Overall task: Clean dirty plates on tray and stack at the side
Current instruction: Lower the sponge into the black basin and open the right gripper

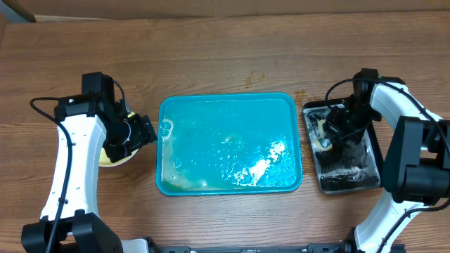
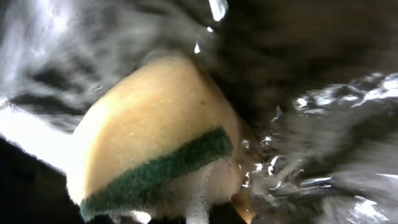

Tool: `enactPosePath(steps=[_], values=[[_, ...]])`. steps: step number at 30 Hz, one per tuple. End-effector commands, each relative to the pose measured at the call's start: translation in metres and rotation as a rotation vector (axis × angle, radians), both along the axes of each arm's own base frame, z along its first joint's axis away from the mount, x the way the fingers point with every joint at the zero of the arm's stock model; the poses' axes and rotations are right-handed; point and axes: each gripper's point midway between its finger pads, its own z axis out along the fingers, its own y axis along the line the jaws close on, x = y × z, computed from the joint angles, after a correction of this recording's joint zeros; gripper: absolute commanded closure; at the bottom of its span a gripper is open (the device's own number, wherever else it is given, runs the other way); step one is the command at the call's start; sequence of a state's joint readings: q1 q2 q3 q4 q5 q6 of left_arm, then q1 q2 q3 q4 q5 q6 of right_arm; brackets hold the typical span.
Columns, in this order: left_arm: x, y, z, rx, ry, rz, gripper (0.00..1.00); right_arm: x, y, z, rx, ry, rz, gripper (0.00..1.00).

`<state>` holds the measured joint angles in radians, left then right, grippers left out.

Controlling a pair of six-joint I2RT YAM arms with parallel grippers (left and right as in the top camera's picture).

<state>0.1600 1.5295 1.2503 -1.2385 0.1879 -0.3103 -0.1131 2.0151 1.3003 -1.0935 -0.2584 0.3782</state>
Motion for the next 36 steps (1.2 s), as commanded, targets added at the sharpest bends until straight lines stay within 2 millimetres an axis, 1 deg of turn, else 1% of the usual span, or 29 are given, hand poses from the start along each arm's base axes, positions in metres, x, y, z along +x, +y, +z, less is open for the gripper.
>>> enactPosePath(steps=[1, 2, 3, 4, 6, 7, 8, 9, 10, 11, 12, 13, 15, 18, 20, 24, 27, 30, 32, 33, 34, 36], values=[[0.004, -0.002, 0.005, -0.007, -0.016, -0.023, 0.22, -0.015, -0.003, -0.027, -0.023, 0.069, 0.024, 0.96], [0.004, -0.002, 0.005, -0.007, -0.016, -0.023, 0.22, -0.007, 0.016, -0.022, 0.108, -0.012, 0.141, 0.96], [0.004, -0.002, 0.005, -0.006, -0.017, -0.023, 0.22, -0.004, 0.027, -0.017, 0.186, -0.060, 0.210, 0.96], [0.005, -0.002, 0.005, -0.004, -0.018, -0.022, 0.22, -0.005, 0.026, -0.018, 0.176, -0.057, 0.220, 0.96], [0.005, -0.001, 0.005, -0.003, -0.018, -0.023, 0.22, -0.009, 0.005, -0.023, 0.033, 0.018, 0.116, 0.96], [0.004, -0.001, 0.005, -0.003, -0.017, -0.023, 0.22, -0.009, -0.001, -0.023, -0.002, 0.035, 0.081, 0.96], [0.004, -0.002, 0.005, -0.004, -0.015, -0.023, 0.22, -0.005, -0.001, -0.020, 0.001, 0.032, 0.063, 0.96], [0.004, -0.002, 0.005, -0.004, -0.014, -0.023, 0.22, 0.001, 0.003, -0.016, 0.031, 0.011, 0.064, 0.96], [0.003, -0.002, 0.005, -0.004, -0.012, -0.023, 0.22, 0.014, 0.015, -0.005, 0.117, -0.052, 0.110, 0.96], [0.003, -0.001, 0.005, -0.003, -0.012, -0.022, 0.22, 0.020, 0.021, 0.001, 0.162, -0.087, 0.141, 0.96], [0.003, -0.001, 0.005, 0.000, -0.012, -0.022, 0.22, 0.028, 0.027, 0.012, 0.209, -0.127, 0.175, 0.96], [0.003, -0.001, 0.005, 0.000, -0.012, -0.022, 0.22, 0.032, 0.026, 0.018, 0.205, -0.132, 0.177, 0.96], [0.003, -0.001, 0.005, -0.001, -0.011, -0.022, 0.22, 0.037, 0.018, 0.027, 0.152, -0.110, 0.152, 0.96], [0.003, -0.001, 0.005, -0.001, -0.011, -0.022, 0.22, 0.033, -0.001, 0.034, 0.029, -0.052, 0.110, 0.96], [0.003, -0.001, 0.005, -0.001, -0.011, -0.022, 0.23, 0.027, -0.011, 0.036, -0.031, -0.031, 0.115, 0.96], [0.003, -0.001, 0.005, -0.001, -0.011, -0.022, 0.22, 0.014, -0.022, 0.039, -0.095, 0.018, 0.132, 0.96], [0.003, -0.001, 0.005, -0.001, -0.011, -0.022, 0.23, 0.006, -0.023, 0.038, -0.101, 0.045, 0.162, 0.95], [0.003, -0.001, 0.005, 0.000, -0.012, -0.022, 0.23, 0.001, -0.026, 0.038, -0.115, 0.059, 0.177, 0.83], [0.003, -0.001, 0.005, 0.000, -0.012, -0.022, 0.23, 0.000, -0.027, 0.039, -0.136, 0.060, 0.189, 0.69], [0.003, -0.001, 0.005, 0.000, -0.012, -0.022, 0.23, 0.000, -0.028, 0.041, -0.150, 0.058, 0.196, 0.43], [0.003, -0.001, 0.005, 0.000, -0.012, -0.022, 0.23, 0.000, -0.028, 0.043, -0.162, 0.055, 0.204, 0.00], [0.003, -0.001, 0.005, 0.000, -0.012, -0.022, 0.23, 0.000, -0.027, 0.049, -0.181, 0.042, 0.219, 0.00]])
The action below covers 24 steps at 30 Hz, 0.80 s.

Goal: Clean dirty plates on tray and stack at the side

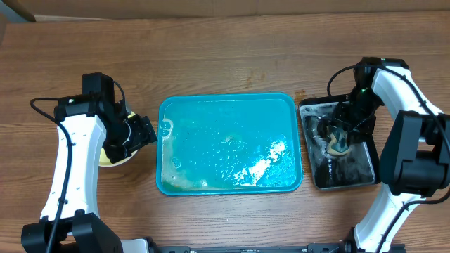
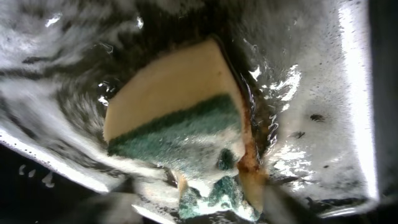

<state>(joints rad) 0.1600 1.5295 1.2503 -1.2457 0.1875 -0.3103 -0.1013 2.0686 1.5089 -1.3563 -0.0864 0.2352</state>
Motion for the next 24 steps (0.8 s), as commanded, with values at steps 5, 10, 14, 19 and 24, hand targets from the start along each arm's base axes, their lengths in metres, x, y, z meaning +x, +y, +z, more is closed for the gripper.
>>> enactPosePath(steps=[5, 10, 14, 19, 24], values=[[0.006, -0.001, 0.005, 0.001, -0.022, -0.022, 0.22, 0.007, 0.004, 0.043, -0.061, -0.137, 0.057, 0.00], [0.006, -0.001, 0.005, 0.000, -0.022, -0.023, 0.19, 0.012, 0.012, 0.084, -0.070, -0.283, 0.079, 0.00], [0.011, -0.006, 0.006, -0.017, -0.060, -0.104, 0.15, 0.020, 0.023, 0.121, -0.068, -0.444, 0.116, 0.00], [0.017, -0.024, 0.007, -0.004, -0.101, -0.258, 0.10, 0.027, 0.044, 0.150, 0.024, -0.576, 0.139, 0.00], [-0.003, -0.037, 0.003, 0.081, -0.014, -0.362, 0.00, 0.017, 0.043, 0.148, 0.019, -0.537, 0.133, 0.00]])
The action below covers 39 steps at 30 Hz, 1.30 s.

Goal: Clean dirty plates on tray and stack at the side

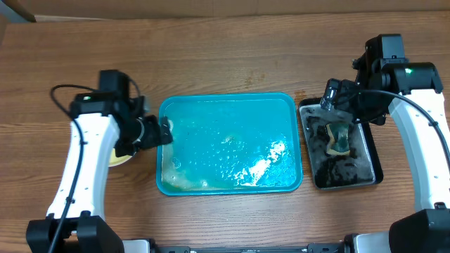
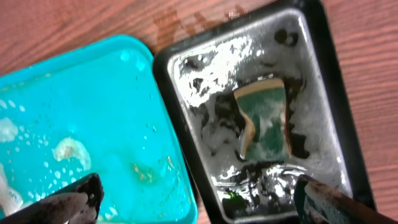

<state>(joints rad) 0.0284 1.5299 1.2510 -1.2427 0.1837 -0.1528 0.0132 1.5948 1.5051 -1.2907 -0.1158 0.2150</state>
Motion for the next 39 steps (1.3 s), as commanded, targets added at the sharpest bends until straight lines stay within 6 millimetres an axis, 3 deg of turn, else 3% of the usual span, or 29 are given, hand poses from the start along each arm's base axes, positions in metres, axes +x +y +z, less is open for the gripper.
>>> enactPosePath(steps=[1, 8, 17, 21, 26, 30, 34, 39], values=[[-0.008, -0.001, 0.002, 0.096, 0.030, -0.066, 0.00, -0.005, 0.000, 0.002, 0.007, 0.012, -0.005, 0.00], [-0.033, -0.013, 0.003, 0.112, 0.097, -0.100, 0.00, -0.024, -0.006, 0.011, -0.022, -0.003, -0.033, 0.00], [-0.045, -0.026, 0.013, 0.050, -0.140, -0.088, 0.00, -0.060, -0.006, 0.029, -0.014, -0.242, -0.038, 0.00], [-0.054, -0.028, 0.033, 0.029, -0.318, -0.089, 0.00, -0.080, -0.006, 0.039, -0.011, -0.348, -0.039, 0.00], [-0.070, -0.029, 0.082, -0.004, -0.625, -0.094, 0.00, -0.111, -0.007, 0.053, -0.008, -0.468, -0.040, 0.00], [-0.086, -0.025, 0.107, -0.010, -0.774, -0.085, 0.00, -0.128, -0.007, 0.067, -0.005, -0.547, -0.040, 0.00], [-0.093, -0.024, 0.118, -0.017, -0.834, -0.082, 0.00, -0.136, -0.007, 0.068, -0.005, -0.552, -0.040, 0.00], [-0.097, -0.023, 0.113, -0.015, -0.811, -0.083, 0.00, -0.136, -0.007, 0.066, -0.005, -0.544, -0.040, 0.00]])
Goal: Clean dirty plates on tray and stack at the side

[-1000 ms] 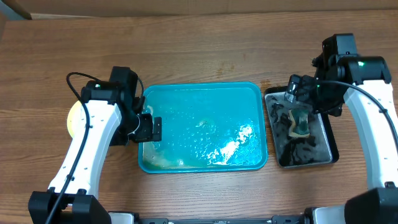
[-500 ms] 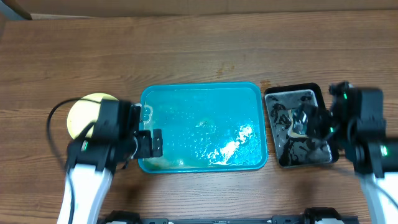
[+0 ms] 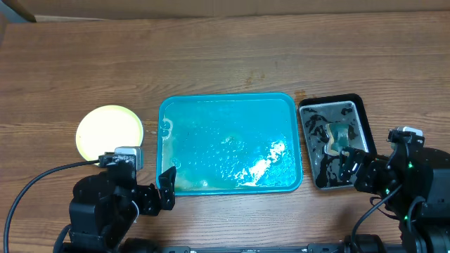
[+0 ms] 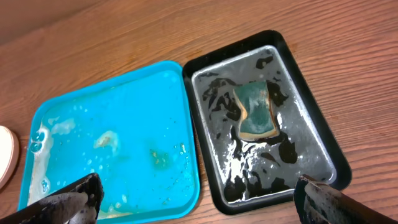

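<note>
A single yellow plate (image 3: 109,132) lies on the table left of the teal tray (image 3: 225,119); its rim (image 4: 5,155) just shows in the right wrist view. The teal tray (image 4: 124,106) holds water, foam and bits of food, and no plate. The yellow-green sponge (image 4: 255,111) lies in the wet black tray (image 4: 230,50). My right gripper (image 4: 196,190) hangs open and empty, high over the gap between the trays. My left gripper (image 3: 158,197) sits at the near edge by the teal tray's front left corner, fingers apart, holding nothing.
The black tray (image 3: 365,112) with the sponge (image 3: 340,135) stands right of the teal tray. Both arms are folded back along the table's near edge. Bare wooden table runs behind the trays and plate.
Both arms have pulled back to the near edge. The left gripper has left the teal tray's left rim, so the plate shows whole. The right gripper is higher and farther from the black tray.
My right gripper was down on the sponge in the black tray while the left hovered at the plate. The sponge was still under it a moment later. Then the right gripper was up and open with the sponge left behind. Now both arms rest near the front.
</note>
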Tool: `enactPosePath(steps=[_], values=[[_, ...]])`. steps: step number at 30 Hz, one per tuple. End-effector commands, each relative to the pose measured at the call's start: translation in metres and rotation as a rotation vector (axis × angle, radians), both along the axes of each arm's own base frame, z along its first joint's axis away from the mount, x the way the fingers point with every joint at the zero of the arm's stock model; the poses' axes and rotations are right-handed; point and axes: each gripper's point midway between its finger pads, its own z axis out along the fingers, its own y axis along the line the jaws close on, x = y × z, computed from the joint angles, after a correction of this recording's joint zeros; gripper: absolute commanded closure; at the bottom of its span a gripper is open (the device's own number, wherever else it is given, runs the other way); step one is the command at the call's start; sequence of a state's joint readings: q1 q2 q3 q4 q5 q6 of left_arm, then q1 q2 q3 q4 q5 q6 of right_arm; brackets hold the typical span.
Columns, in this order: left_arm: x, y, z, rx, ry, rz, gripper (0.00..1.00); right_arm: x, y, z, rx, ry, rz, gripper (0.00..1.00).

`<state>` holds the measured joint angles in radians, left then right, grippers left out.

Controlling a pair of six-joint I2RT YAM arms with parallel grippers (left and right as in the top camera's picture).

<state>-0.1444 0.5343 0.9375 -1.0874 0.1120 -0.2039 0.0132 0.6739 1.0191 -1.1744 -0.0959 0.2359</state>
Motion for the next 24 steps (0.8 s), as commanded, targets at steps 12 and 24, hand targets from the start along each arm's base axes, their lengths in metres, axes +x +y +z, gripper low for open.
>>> enactPosePath(steps=[12, 24], values=[[-0.004, -0.001, -0.008, -0.006, 0.028, -0.003, 0.00, 0.000, -0.002, -0.002, -0.002, 0.005, -0.012, 0.00], [-0.004, -0.001, -0.008, -0.006, 0.028, -0.003, 0.00, -0.008, -0.006, 0.011, -0.026, -0.071, -0.019, 0.00]])
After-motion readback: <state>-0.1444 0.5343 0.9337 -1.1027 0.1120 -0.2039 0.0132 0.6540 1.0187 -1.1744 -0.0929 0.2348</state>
